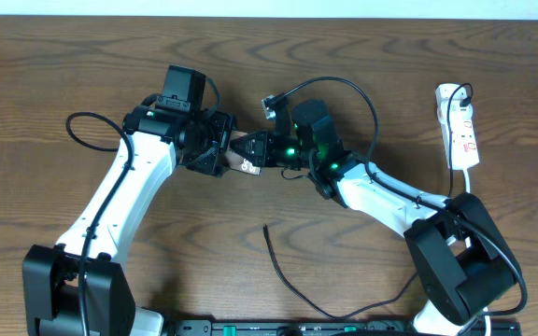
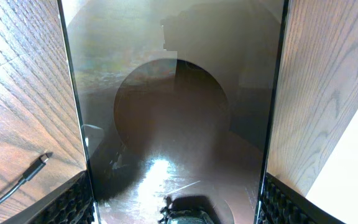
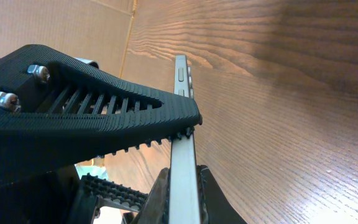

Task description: Plug charger to phone and switch on socket

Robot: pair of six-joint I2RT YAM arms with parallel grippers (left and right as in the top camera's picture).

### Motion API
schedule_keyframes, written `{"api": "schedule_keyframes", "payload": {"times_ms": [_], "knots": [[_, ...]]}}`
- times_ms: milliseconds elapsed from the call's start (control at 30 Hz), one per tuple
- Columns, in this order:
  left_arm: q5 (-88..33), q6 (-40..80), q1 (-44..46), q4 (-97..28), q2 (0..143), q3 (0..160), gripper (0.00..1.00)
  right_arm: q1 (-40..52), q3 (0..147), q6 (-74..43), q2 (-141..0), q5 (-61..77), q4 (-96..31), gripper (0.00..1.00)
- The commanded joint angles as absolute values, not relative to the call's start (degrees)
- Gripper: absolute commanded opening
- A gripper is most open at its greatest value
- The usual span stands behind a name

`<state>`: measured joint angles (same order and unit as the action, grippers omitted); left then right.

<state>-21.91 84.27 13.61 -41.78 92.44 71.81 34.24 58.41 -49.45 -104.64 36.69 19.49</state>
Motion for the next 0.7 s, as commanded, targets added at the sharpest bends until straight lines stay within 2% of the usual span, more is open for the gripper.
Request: {"api": "schedule_keyframes", "payload": {"times_ms": [0,67,100,300,600,667], "knots": [[-23.7,84.8,14.2,-41.7,91.3,72.0,0.15,35.6,59.2,-50.1,-104.8,40.7,20.8,0.01],[-23.7,84.8,14.2,-41.7,91.3,72.0,0.16,35.6,59.2,-50.1,-104.8,40.7,20.8,0.01],[-23.7,84.8,14.2,-41.7,91.3,72.0,0.24,35.6,59.2,-50.1,-104.8,40.7,20.8,0.01],[-23.7,84.5,14.2,-41.8,91.3,72.0,0.43,35.6,59.2,-50.1,-104.8,40.7,20.8,0.01],[-23.7,84.5,14.2,-42.0,91.3,72.0,0.87,35.6,59.2,-50.1,-104.8,40.8,20.8,0.01],[-23.7,84.6,14.2,-42.2,91.3,72.0,0.91,35.6,59.2,-50.1,-104.8,40.9,20.8,0.01]]}}
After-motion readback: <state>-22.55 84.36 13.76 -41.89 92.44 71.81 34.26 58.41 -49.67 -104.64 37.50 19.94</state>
